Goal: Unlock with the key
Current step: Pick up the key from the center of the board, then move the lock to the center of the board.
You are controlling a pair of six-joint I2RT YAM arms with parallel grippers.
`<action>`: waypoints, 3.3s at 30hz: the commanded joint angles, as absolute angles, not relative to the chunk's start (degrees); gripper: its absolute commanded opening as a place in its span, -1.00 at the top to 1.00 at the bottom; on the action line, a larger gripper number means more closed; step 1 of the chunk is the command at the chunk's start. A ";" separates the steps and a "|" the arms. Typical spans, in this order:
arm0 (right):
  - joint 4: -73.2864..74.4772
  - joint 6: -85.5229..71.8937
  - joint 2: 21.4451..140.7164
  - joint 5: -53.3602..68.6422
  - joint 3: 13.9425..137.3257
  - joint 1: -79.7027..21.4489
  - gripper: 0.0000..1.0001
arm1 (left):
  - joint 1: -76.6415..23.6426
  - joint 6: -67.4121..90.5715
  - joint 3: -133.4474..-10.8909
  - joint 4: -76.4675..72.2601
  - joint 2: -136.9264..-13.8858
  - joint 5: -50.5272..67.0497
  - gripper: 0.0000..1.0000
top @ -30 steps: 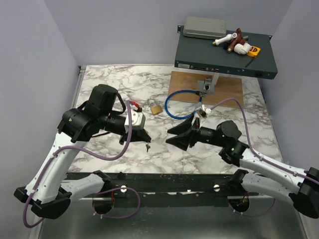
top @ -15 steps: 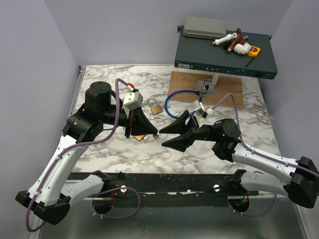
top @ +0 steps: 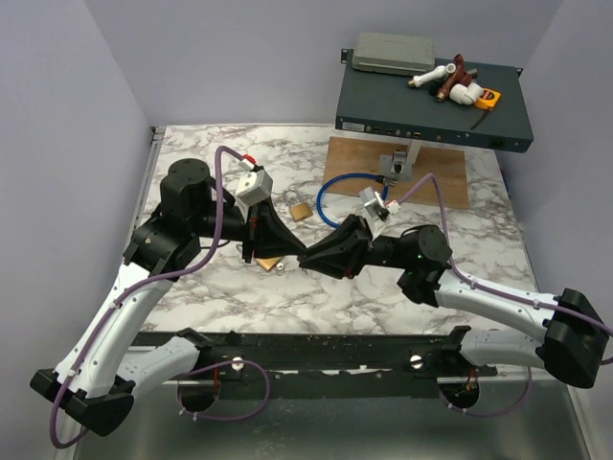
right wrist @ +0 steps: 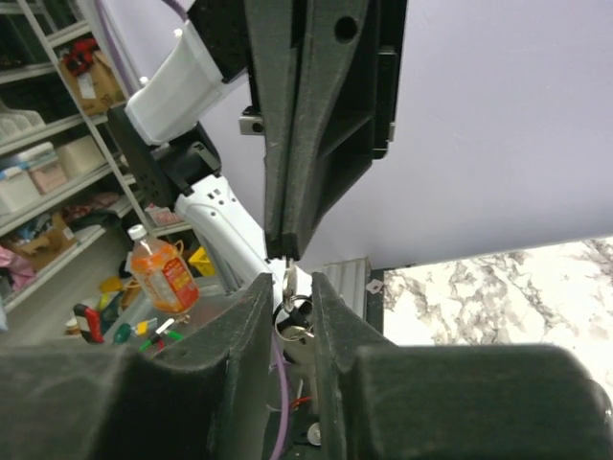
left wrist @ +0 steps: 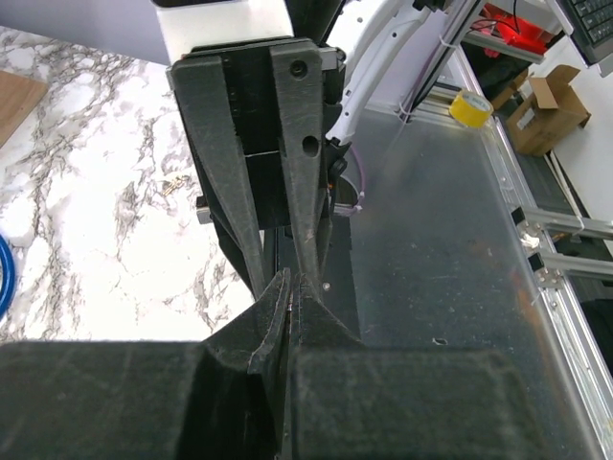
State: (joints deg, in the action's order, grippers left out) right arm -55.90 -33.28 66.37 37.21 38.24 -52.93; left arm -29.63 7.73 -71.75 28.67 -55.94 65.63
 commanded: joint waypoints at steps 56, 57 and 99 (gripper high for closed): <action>-3.57 -45.89 71.37 49.87 55.85 -47.46 0.99 | -31.84 -96.04 -45.37 25.70 -33.62 44.66 -0.97; -3.76 -46.18 71.74 50.26 56.02 -47.48 0.99 | -31.97 -97.35 -44.36 24.91 -33.08 44.65 -0.97; 18.25 -35.71 36.37 6.25 43.33 -45.97 0.99 | -23.70 -69.99 -90.77 30.07 -111.13 16.56 0.63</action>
